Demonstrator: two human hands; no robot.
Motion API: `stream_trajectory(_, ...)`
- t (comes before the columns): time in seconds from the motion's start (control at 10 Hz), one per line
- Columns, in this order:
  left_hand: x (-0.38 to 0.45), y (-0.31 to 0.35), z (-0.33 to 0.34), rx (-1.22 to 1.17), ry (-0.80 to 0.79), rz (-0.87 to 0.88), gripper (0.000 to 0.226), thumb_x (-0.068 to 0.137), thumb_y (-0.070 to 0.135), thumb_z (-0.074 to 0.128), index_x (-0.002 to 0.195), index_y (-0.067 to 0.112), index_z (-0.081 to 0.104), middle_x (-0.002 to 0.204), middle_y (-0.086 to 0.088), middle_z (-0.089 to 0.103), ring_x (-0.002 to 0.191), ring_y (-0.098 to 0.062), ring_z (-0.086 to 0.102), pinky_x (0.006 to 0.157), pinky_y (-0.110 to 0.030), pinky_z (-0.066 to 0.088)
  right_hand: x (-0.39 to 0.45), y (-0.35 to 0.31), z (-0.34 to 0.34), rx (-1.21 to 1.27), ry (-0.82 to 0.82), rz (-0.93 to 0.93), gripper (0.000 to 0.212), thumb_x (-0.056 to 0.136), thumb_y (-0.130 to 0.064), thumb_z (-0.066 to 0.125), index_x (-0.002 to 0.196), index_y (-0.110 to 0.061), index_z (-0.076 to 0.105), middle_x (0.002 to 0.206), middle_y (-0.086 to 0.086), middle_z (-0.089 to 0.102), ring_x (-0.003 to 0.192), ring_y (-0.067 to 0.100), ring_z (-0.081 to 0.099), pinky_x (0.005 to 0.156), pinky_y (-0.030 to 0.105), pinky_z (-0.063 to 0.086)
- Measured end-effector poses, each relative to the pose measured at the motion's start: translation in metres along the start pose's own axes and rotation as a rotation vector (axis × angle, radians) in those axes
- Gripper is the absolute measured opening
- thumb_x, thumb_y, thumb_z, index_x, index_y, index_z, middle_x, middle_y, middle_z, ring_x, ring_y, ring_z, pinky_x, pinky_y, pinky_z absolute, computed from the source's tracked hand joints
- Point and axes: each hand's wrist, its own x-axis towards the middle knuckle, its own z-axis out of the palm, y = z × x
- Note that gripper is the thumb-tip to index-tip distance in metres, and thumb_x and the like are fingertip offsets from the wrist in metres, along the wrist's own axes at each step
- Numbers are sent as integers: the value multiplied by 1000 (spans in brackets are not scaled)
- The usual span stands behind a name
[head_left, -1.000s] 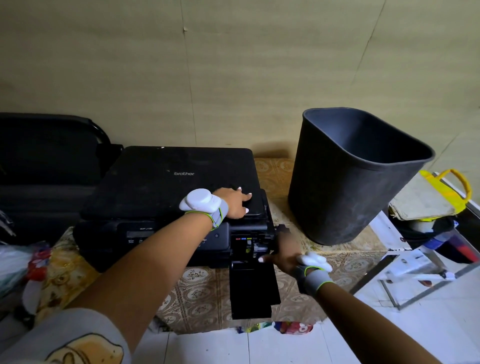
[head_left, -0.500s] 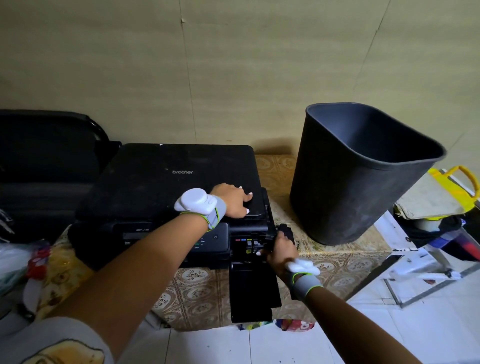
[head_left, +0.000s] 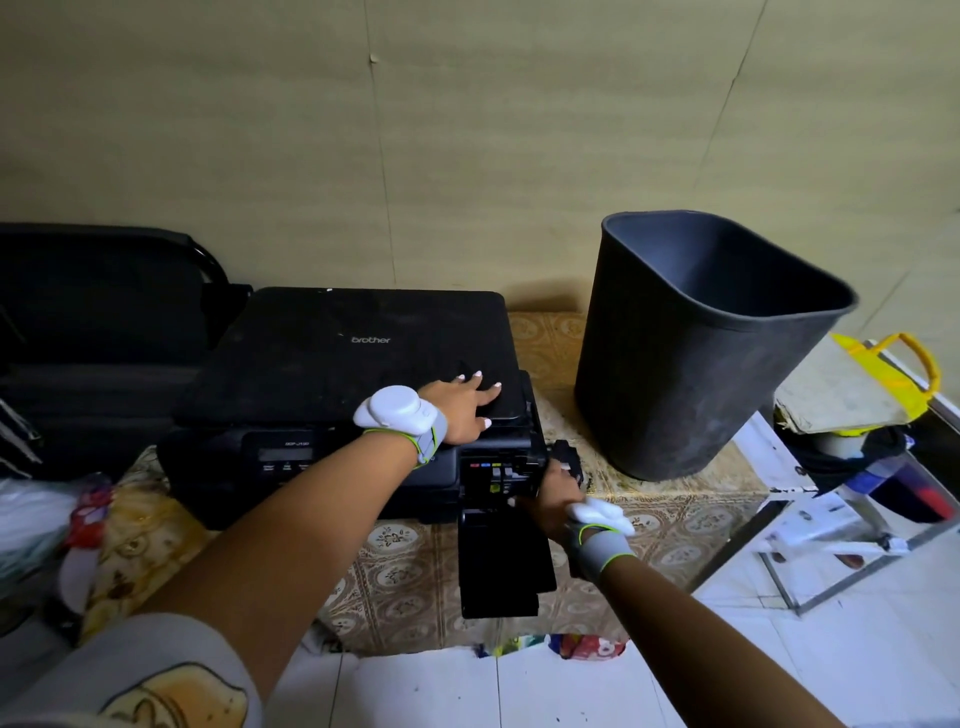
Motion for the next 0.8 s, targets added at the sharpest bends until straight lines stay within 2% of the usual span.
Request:
stream_trajectory(0.1,-4,-1,4,-36,-1,5,55,103,33,26,154,27,7,164,-2,1,152,-23,8,119,-39,22,-7,13,10,-214,-135,3,44,91,-26,56,125,2,51,132,20,55,123,34,52,101,40,42)
stream_trajectory(0.2,-5,-1,3,-50,-4,5,54,104,30,25,155,26,7,164,-2,1,152,-23,8,119,-39,23,-13,24,17,-298,-219,4,37,90,-26,54,115,-1,61,122,20,63,113,35,59,97,45,49)
stream_trajectory(0.3,-4,-1,3,-68,-4,0,53,104,30,25,154,26,8,164,-2,2,152,-22,8,118,-38,24,-16,24,12,-240,-221,25,35,90,-22,53,116,1,61,121,21,64,111,35,61,94,44,51)
stream_trajectory(0.4,-4,-2,2,-88,-5,-3,52,104,31,25,154,27,10,164,-1,3,152,-21,9,119,-37,24,-18,23,5,-77,-212,81,32,92,-14,50,116,6,58,117,22,65,107,35,65,85,37,54)
stream_trajectory(0.5,-5,-1,0,-108,-4,-11,51,104,32,25,154,29,14,164,0,6,151,-20,11,119,-35,21,-15,19,-8,144,-284,110,23,94,-7,47,82,8,59,63,14,73,71,26,71,87,39,56)
stream_trajectory(0.6,-6,-1,-3,-117,-4,-21,51,104,34,24,153,29,16,164,1,6,151,-19,12,120,-34,18,-8,14,-13,262,-306,131,28,95,-6,46,69,1,54,51,11,66,74,33,71,92,49,53)
stream_trajectory(0.7,-6,-2,-3,-145,-11,-19,50,103,37,24,153,30,17,164,2,6,151,-18,12,120,-34,17,-15,1,-26,295,-224,128,19,96,-6,41,81,-1,52,95,24,67,104,41,65,85,44,57)
stream_trajectory(0.8,-7,-2,-3,-153,-20,-19,52,103,42,23,153,30,17,164,2,6,152,-18,11,121,-35,17,-10,5,-24,323,-140,114,18,96,-10,41,80,-6,50,112,27,64,102,38,67,78,41,59)
